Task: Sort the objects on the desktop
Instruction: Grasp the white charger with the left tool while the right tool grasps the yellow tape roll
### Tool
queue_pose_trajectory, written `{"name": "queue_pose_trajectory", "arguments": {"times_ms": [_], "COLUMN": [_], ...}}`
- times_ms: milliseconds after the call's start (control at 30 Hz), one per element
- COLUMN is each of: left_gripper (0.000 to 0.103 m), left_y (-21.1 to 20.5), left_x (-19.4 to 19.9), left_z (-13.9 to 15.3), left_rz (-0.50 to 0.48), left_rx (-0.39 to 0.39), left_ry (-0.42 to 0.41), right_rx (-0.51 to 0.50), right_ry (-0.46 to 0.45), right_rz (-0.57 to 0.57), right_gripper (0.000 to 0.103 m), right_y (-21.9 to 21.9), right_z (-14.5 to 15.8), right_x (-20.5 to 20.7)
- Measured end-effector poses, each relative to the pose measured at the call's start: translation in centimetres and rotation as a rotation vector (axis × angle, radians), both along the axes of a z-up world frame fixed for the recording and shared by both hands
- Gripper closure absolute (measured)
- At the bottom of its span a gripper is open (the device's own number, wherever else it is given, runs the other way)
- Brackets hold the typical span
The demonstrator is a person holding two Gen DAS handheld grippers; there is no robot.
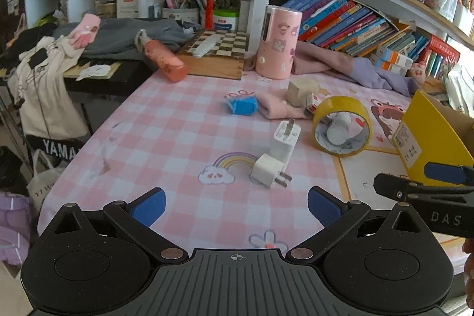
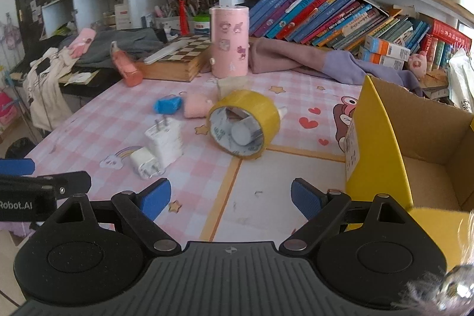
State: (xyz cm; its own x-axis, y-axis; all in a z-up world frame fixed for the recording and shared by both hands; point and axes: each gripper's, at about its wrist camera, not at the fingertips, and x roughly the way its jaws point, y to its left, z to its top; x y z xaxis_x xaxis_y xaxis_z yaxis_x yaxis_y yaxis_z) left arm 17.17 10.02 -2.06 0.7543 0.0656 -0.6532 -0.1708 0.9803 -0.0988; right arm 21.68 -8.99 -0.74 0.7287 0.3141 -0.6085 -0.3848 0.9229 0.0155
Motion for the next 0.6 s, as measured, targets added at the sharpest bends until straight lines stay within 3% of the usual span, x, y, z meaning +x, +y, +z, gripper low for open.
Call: {"name": "queue_pose_trajectory", "arguments": {"times_ms": [267,600], "left_gripper": [0.001,0.015], "left_y": [-0.4,-0.8], "left_x": [2.7,6.0], "left_z": [-0.6,-1.5], "left_rz": [-0.036,-0.096], "left_rx": [0.008,0.013], "left_ry": [0.033,0.092], "right_rx": [0.000,0.016], "right_ry": [0.021,0.050], "right_rz": [-0.029,-0.069], "right_gripper": [0.013,0.013], "right_y": [0.1,0.0], "right_z": [-0.4,-0.8], "right_x": [3.5,7.2]}}
